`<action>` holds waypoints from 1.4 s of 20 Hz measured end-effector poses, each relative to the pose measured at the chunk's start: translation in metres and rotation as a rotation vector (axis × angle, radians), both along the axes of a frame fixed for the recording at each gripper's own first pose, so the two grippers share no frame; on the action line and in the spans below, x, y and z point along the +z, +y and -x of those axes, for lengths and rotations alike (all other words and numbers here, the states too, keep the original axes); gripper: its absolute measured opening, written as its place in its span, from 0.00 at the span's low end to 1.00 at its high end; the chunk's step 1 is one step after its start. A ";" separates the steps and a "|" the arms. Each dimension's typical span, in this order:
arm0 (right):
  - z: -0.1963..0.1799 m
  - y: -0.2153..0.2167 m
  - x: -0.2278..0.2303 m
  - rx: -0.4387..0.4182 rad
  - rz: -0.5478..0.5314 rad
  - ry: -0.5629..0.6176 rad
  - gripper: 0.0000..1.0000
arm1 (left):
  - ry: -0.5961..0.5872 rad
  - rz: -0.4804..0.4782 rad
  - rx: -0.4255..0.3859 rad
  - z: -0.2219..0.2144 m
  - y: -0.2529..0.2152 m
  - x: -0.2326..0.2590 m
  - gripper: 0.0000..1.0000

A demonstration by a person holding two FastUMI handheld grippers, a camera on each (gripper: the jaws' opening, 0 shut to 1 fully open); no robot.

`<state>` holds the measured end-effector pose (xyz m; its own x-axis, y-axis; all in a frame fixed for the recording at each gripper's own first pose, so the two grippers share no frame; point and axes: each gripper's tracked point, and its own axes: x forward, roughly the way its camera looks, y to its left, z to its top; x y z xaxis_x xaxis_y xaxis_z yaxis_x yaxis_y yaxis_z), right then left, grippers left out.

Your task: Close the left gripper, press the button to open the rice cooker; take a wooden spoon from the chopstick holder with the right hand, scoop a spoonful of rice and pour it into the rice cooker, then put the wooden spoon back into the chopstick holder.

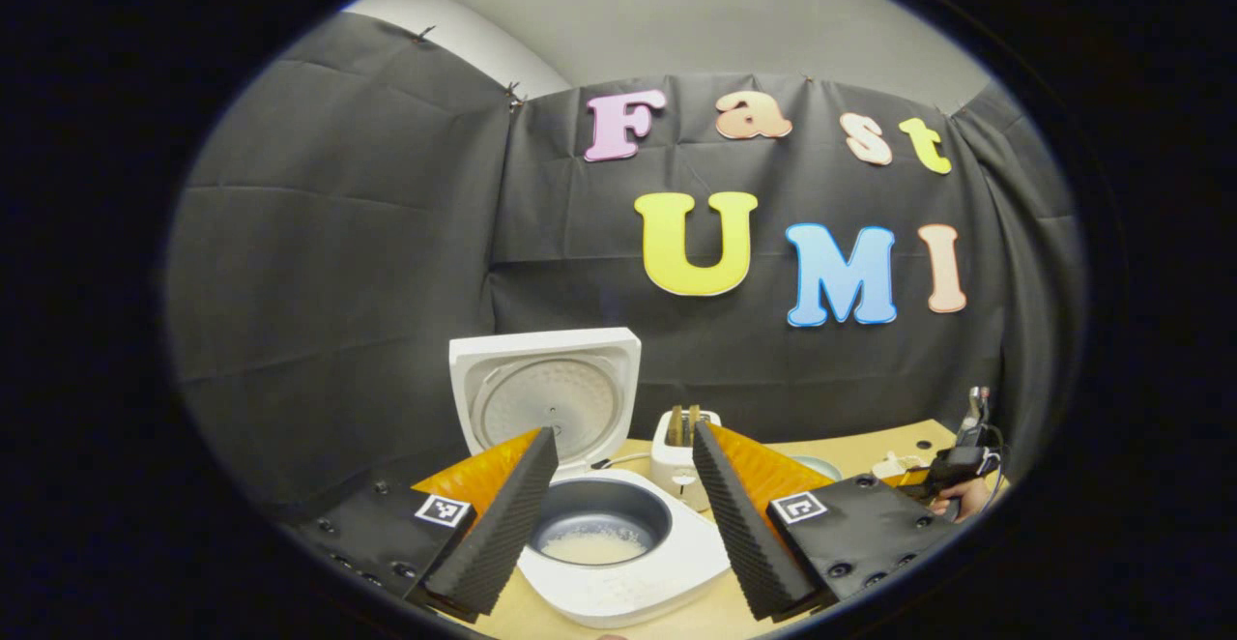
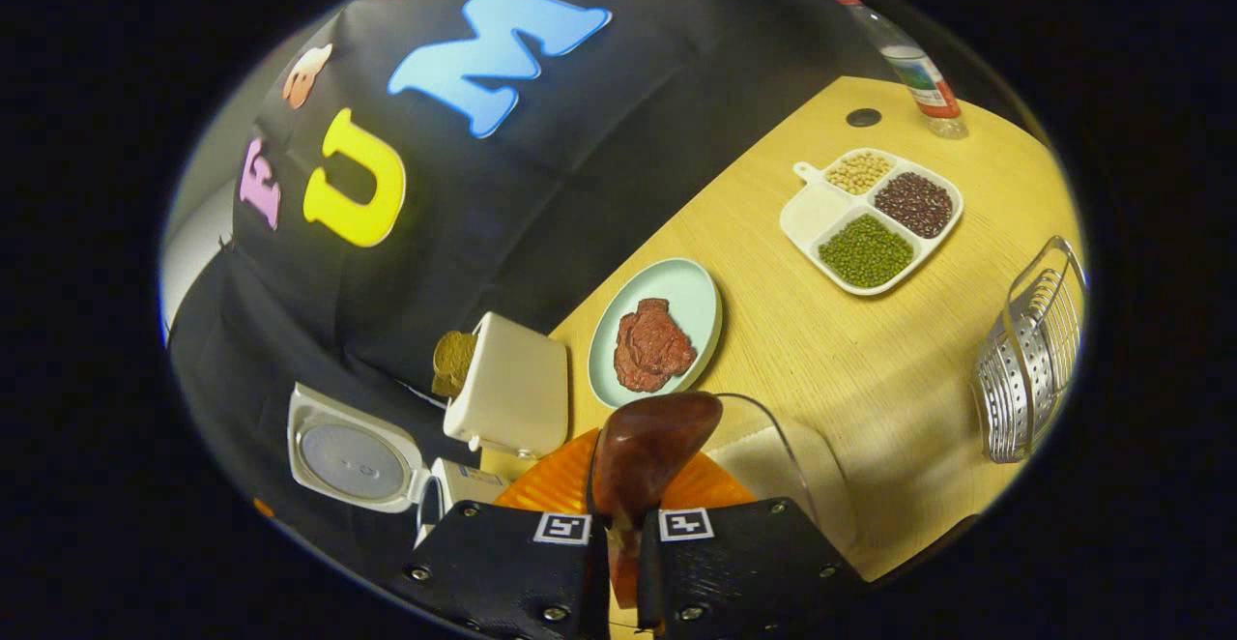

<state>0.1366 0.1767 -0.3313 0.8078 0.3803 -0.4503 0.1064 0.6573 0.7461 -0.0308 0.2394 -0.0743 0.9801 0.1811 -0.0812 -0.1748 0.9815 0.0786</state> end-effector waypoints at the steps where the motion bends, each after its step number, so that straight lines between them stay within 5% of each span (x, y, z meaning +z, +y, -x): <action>1: 0.001 -0.001 0.010 -0.015 -0.058 -0.001 0.11 | -0.002 -0.004 -0.008 -0.001 -0.003 0.001 0.99; 5: 0.001 -0.005 0.044 -0.066 -0.261 -0.033 0.11 | -0.018 -0.006 -0.032 -0.005 -0.015 0.005 0.99; 8: 0.001 -0.002 0.068 -0.058 -0.306 -0.068 0.11 | -0.032 -0.006 -0.052 -0.008 -0.021 0.008 0.96; 16: 0.007 0.035 0.126 0.001 -0.313 -0.135 0.11 | -0.064 0.002 -0.068 -0.005 -0.019 0.016 0.96; 28: -0.012 0.156 0.174 0.137 -0.340 -0.185 0.11 | -0.071 0.024 -0.054 0.006 0.019 0.019 0.96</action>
<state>0.1487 0.3323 -0.1574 0.7951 0.5918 -0.1326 -0.1208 0.3688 0.9216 -0.0365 0.2585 -0.0550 0.9918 0.1265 -0.0152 -0.1257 0.9911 0.0446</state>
